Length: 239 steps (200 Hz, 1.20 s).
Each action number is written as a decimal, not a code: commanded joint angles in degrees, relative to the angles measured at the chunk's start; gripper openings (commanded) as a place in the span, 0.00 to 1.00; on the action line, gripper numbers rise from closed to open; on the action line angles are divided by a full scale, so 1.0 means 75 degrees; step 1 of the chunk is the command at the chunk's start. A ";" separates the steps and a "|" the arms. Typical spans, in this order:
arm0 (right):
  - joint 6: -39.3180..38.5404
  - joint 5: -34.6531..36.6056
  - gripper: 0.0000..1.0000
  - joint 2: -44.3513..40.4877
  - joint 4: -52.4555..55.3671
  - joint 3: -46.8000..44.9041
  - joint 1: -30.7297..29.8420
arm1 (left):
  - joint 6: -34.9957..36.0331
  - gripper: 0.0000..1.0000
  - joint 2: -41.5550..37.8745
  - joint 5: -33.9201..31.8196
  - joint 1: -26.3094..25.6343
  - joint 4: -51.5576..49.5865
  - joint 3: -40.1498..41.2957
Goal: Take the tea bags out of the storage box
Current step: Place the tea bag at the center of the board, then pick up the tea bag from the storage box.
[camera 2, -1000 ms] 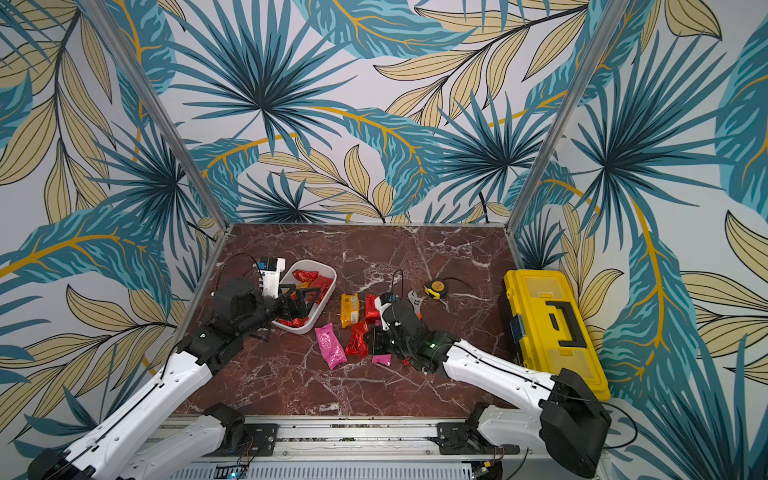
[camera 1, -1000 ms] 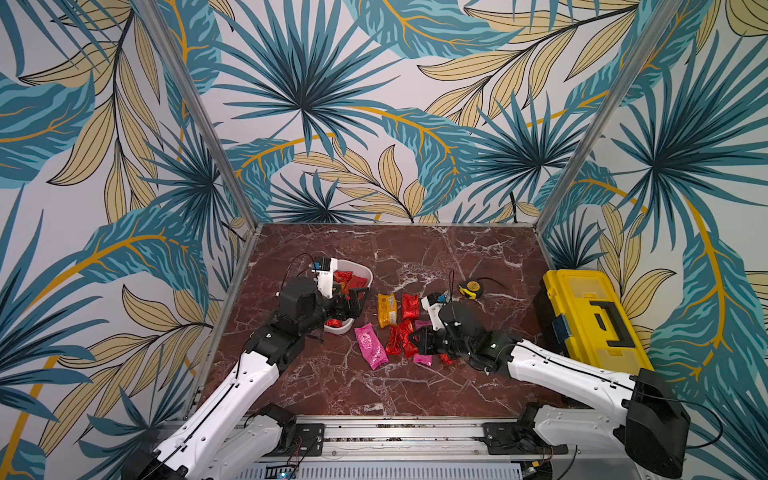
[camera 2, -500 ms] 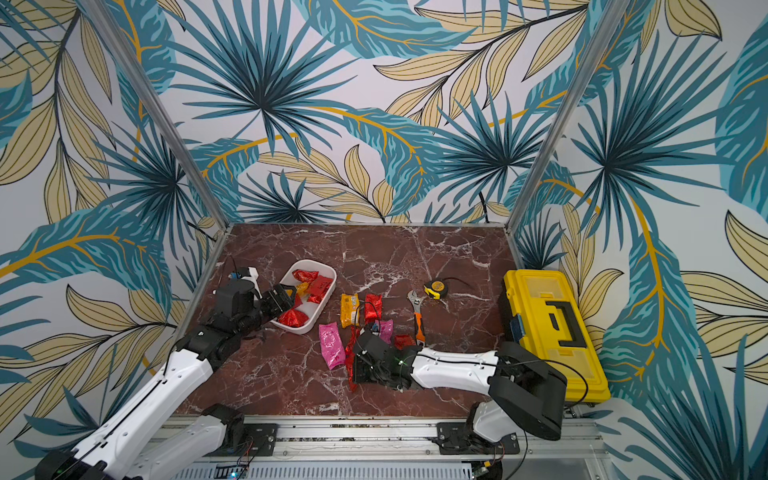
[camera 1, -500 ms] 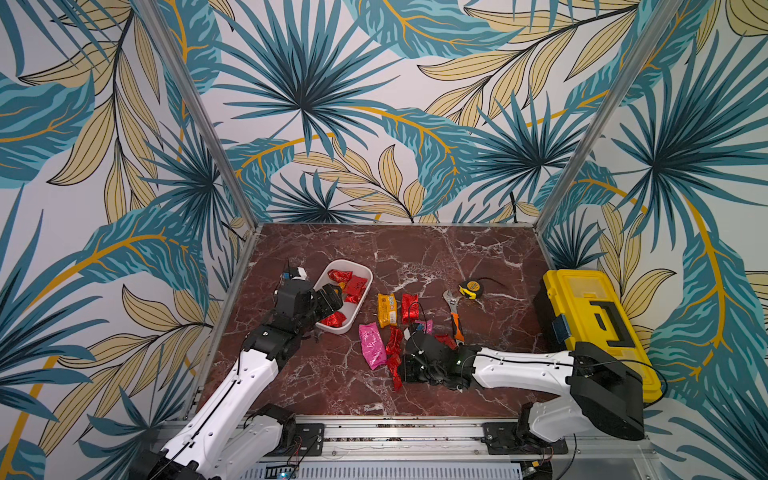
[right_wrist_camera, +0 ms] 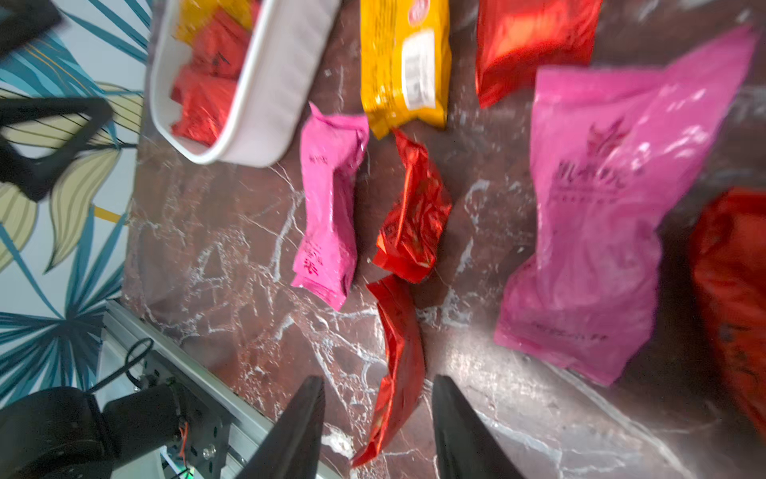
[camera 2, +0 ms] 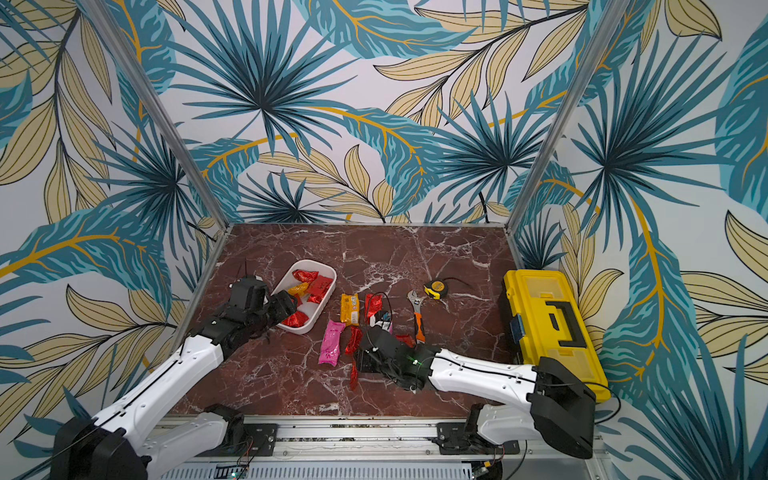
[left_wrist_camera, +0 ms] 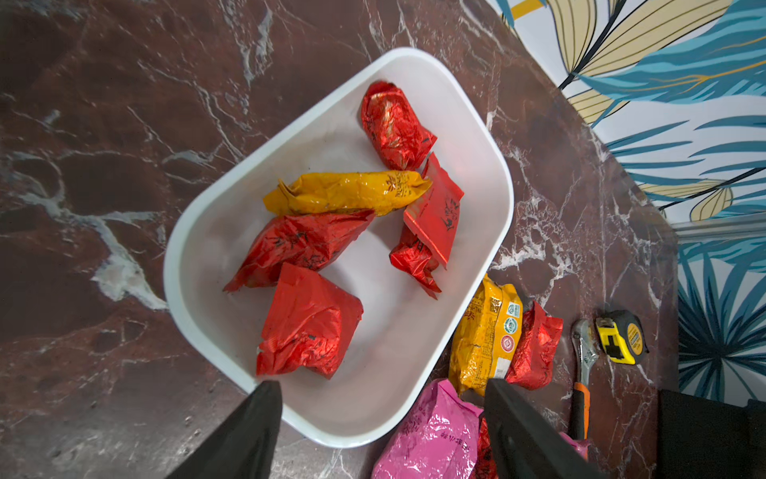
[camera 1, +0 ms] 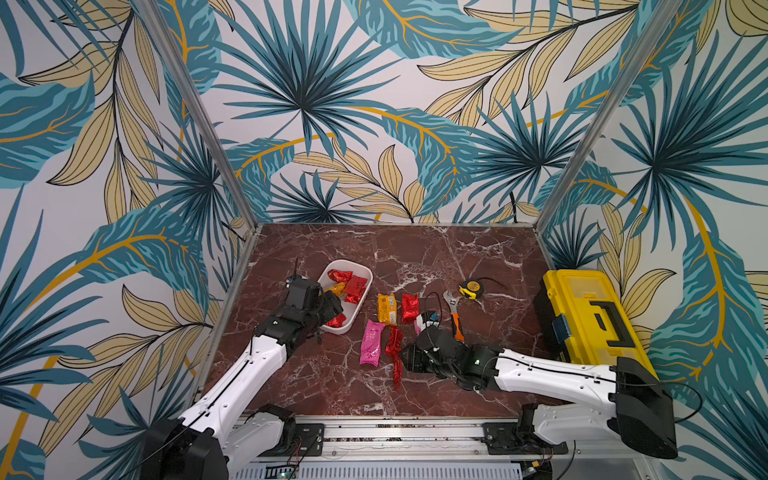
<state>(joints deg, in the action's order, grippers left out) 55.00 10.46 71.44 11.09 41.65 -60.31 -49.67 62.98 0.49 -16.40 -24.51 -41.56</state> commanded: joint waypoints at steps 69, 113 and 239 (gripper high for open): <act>-0.1334 0.1328 0.49 -0.0158 0.0484 0.0801 0.0249 | -0.1843 0.63 0.2391 0.0767 0.0044 0.2405 -0.0812; -0.1316 0.1163 0.49 -0.0034 0.0367 0.0810 0.0289 | -0.2180 0.54 0.3281 0.0293 0.0043 0.2786 -0.1178; -0.1345 0.0883 0.49 -0.0033 0.0259 0.0757 0.0401 | -0.2693 0.25 0.4268 -0.0250 0.0044 0.4027 -0.1282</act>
<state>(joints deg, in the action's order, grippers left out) 45.78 17.72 70.63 13.21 47.07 -57.63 -69.19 94.56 -0.10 -16.38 2.39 -48.60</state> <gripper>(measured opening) 0.491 0.281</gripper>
